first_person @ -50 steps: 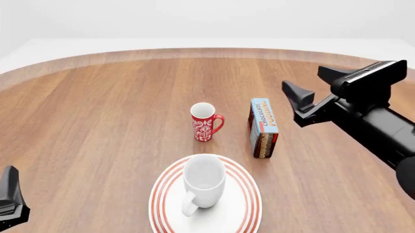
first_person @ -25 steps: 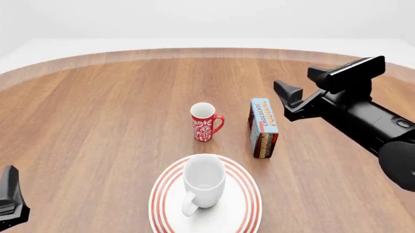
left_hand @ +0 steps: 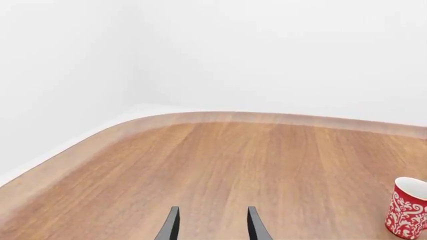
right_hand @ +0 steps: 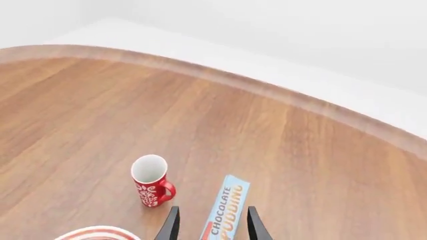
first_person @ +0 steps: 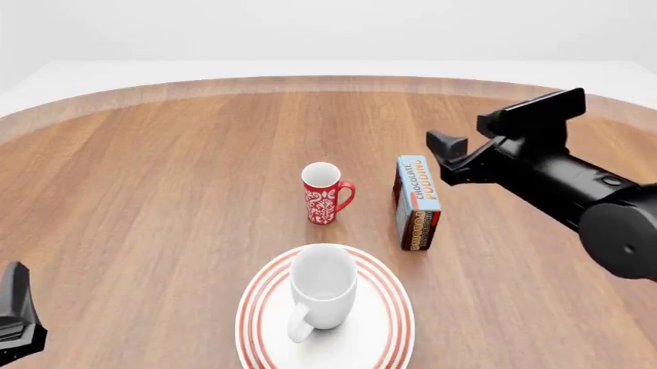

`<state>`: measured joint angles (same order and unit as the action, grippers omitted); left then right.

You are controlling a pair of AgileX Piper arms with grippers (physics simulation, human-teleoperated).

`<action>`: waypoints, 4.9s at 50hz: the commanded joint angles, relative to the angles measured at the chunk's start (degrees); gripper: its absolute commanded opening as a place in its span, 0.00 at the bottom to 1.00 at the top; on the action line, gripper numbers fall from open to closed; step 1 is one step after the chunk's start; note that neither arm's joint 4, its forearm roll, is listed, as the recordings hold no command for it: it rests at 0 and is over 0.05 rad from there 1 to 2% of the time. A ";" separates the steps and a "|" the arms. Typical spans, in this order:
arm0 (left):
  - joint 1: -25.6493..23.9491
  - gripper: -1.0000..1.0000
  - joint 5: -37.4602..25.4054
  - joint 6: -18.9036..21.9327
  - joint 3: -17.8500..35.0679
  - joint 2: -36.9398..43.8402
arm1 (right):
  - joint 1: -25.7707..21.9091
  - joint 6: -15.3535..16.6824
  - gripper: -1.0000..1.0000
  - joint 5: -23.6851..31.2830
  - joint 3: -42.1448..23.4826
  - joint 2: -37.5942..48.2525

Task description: Pick up the white mug and put it on the plate, and put the chocolate pudding to the right of the plate.

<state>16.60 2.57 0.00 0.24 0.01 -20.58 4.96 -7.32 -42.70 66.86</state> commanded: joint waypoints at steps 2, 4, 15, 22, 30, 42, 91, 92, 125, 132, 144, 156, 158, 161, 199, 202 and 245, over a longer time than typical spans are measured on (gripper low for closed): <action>0.04 1.00 0.05 -0.07 0.01 0.00 | 0.32 -1.25 1.00 0.90 -1.11 1.81; 0.03 1.00 0.06 -0.08 0.01 0.00 | 0.20 -1.80 1.00 1.28 -1.58 2.65; -0.04 1.00 0.01 -0.22 -0.01 0.00 | 0.32 -3.13 1.00 2.09 -3.19 5.13; -0.04 1.00 0.04 -0.31 0.00 0.00 | 0.21 -3.71 1.00 2.24 -3.44 6.01; -0.07 1.00 0.09 -0.49 -0.01 0.00 | 2.21 -4.66 1.00 3.17 -3.99 7.67; -0.07 1.00 0.22 -0.66 0.00 0.00 | 2.53 -4.78 1.00 3.06 -4.31 8.46; -0.11 1.00 0.45 -1.40 -0.05 0.00 | 1.73 -3.93 1.00 1.88 -8.05 18.34; -0.11 1.00 0.45 -1.43 -0.05 0.00 | 1.72 -3.93 1.00 1.95 -8.12 18.45; -0.02 1.00 0.37 -1.47 -0.09 0.00 | 3.06 -4.58 1.00 2.21 -9.16 20.57; -0.02 1.00 0.37 -1.47 -0.09 0.00 | 3.14 -4.36 1.00 1.64 -9.18 21.75; -0.08 1.00 0.25 -1.39 -0.11 0.00 | 3.34 -4.36 1.00 0.33 -9.15 23.81; 0.05 1.00 0.22 -1.38 -0.09 0.00 | 3.22 -4.31 1.00 -0.54 -9.06 25.21; 0.09 1.00 0.22 -1.38 -0.08 0.00 | 3.22 -4.28 1.00 -0.79 -8.95 25.56; 0.17 1.00 0.24 -1.39 -0.09 0.00 | 3.20 -4.28 1.00 -1.05 -8.96 26.09; 0.52 1.00 -0.09 -1.62 -0.14 0.00 | 3.42 -4.51 1.00 -2.34 -9.50 29.65; 0.58 1.00 -0.11 -1.65 -0.14 0.00 | 3.45 -4.50 1.00 -2.35 -9.64 29.89; 1.01 1.00 -0.52 -1.68 -0.17 0.00 | 4.46 -4.75 1.00 -4.24 -9.71 33.13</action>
<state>17.50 2.16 -1.69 0.08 0.01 -16.38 0.20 -11.14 -52.39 99.29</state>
